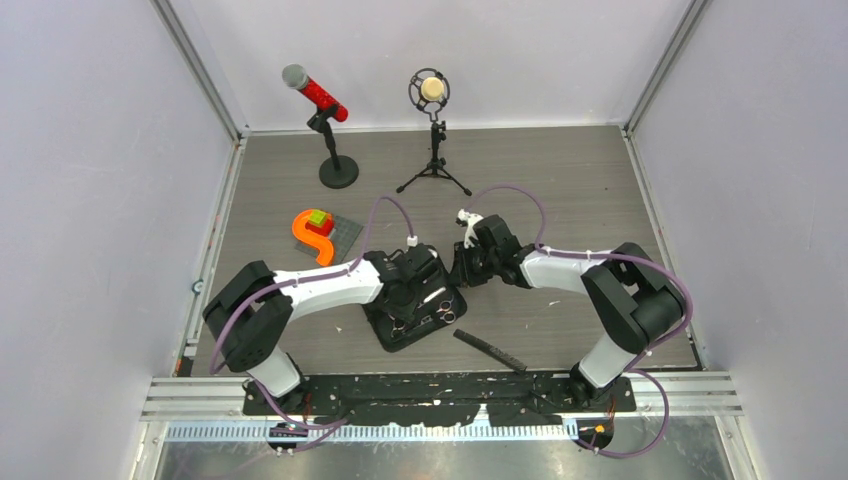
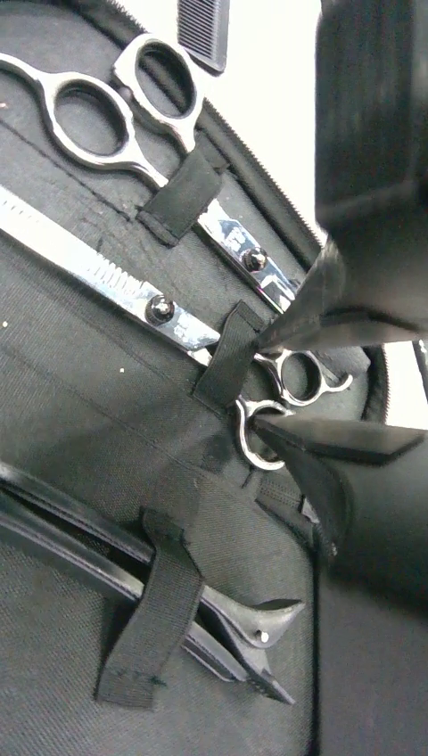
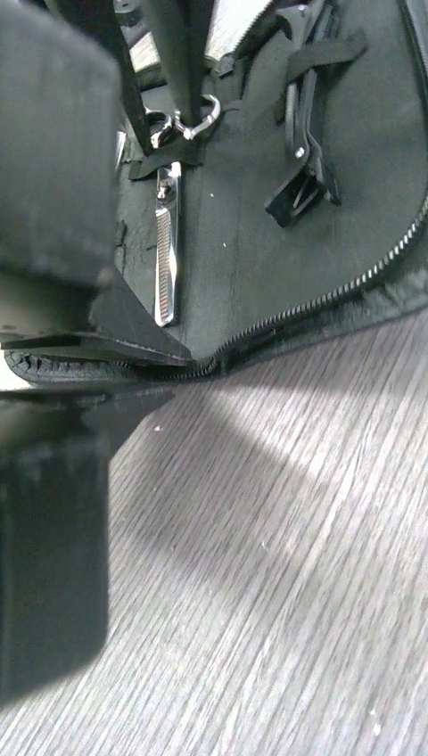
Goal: Sort the hair-cutting tools
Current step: Adjust the scissors in the hairdressing tool bag.
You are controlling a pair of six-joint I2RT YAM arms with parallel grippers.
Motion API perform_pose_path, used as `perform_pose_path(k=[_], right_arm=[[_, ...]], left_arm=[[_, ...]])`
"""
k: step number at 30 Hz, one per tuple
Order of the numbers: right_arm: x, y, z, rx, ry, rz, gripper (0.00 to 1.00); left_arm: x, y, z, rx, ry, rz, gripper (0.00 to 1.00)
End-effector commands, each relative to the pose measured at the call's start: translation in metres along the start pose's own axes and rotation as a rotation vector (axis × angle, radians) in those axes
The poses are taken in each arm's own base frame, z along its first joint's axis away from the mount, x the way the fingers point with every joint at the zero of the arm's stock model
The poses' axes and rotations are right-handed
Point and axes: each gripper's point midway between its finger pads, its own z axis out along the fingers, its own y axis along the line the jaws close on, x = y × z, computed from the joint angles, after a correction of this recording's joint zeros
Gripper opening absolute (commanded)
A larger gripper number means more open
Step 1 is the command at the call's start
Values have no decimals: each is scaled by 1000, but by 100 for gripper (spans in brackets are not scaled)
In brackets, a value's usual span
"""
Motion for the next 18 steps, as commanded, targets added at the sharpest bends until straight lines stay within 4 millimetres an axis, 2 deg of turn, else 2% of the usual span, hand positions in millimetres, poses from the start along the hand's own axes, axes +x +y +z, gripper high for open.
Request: perform_pose_path(k=[1,5,8,11,14,18], right_arm=[[24,-11,-13,88,117,-21,25],[3,-11,-23,120,85,-64,44],[-7,-12,-32,139,69,-79,51],[-11,-10,-41,143,55,-93,57],[-4,-12,-46,149,68,-92,54],[6,-14,-45,145,93,-86,39]], left_arm=[[-33,-2,-9,12,-139,-4,43],[-39,1,-28,22,-194,15,65],[-41,-7,-42,76,-236,61,84],[-45,-22,-52,142,-281,119,95],[-51,-40,-53,203,-310,190,100],[-60,-60,-45,240,-318,274,100]])
